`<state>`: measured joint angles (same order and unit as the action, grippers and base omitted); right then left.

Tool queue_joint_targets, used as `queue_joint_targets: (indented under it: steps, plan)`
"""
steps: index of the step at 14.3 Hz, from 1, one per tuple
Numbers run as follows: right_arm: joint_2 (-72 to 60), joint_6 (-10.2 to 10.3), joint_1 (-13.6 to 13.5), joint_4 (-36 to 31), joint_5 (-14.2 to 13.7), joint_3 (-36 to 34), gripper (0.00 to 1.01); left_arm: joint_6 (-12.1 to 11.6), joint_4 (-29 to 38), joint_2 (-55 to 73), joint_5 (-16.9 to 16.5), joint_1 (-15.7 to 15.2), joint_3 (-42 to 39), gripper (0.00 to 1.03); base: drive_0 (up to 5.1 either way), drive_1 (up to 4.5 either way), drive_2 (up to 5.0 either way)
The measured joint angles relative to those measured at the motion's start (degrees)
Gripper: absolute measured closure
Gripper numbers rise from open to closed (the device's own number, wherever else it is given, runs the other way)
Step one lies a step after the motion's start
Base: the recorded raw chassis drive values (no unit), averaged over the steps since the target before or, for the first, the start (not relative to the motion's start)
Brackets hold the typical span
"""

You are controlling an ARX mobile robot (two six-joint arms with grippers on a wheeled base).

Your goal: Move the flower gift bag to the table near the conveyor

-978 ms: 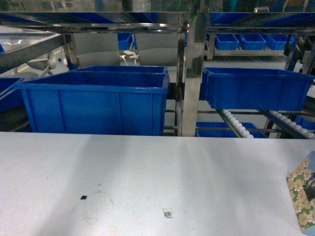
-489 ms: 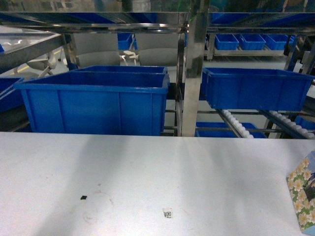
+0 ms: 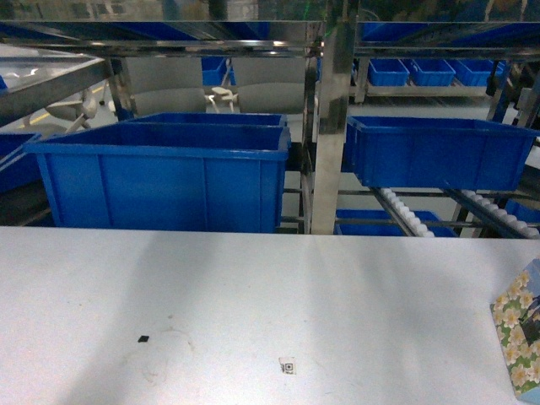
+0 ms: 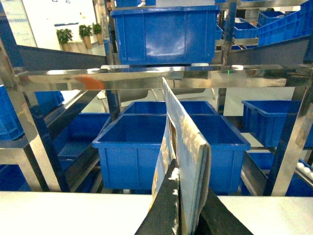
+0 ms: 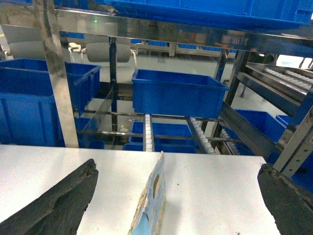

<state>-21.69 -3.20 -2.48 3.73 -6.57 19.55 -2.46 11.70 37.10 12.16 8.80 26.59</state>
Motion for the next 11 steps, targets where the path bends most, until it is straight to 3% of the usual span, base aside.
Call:
queue_joint_targets:
  steps: [1,2,4,9,11]
  plan:
    - [2.8,-0.3,-1.1,2.8,-1.1,-0.1,0.03,0.0,0.0,0.0,0.0,0.0,0.0,1.01,0.0,0.0,0.0]
    - [8.2,-0.2,-3.3,6.0,-4.3,-0.4,0.03,0.0,0.0,0.0,0.0,0.0,0.0,1.01,0.0,0.0,0.0]
    - [8.1,0.6,-4.6,5.9,-8.2,-0.3,0.03,0.0,0.0,0.0,0.0,0.0,0.0,1.01,0.0,0.0,0.0]
    - [7.9,1.7,-4.6,6.1,-8.7,-0.3,0.03,0.1,-0.3,0.0,0.2,0.3,0.0,1.01,0.0,0.0,0.0]
    - [7.9,1.7,-4.6,6.1,-8.7,-0.3,0.03,0.4,-1.2,-0.1,3.5,3.5,-1.1,1.01,0.0,0.0,0.0]
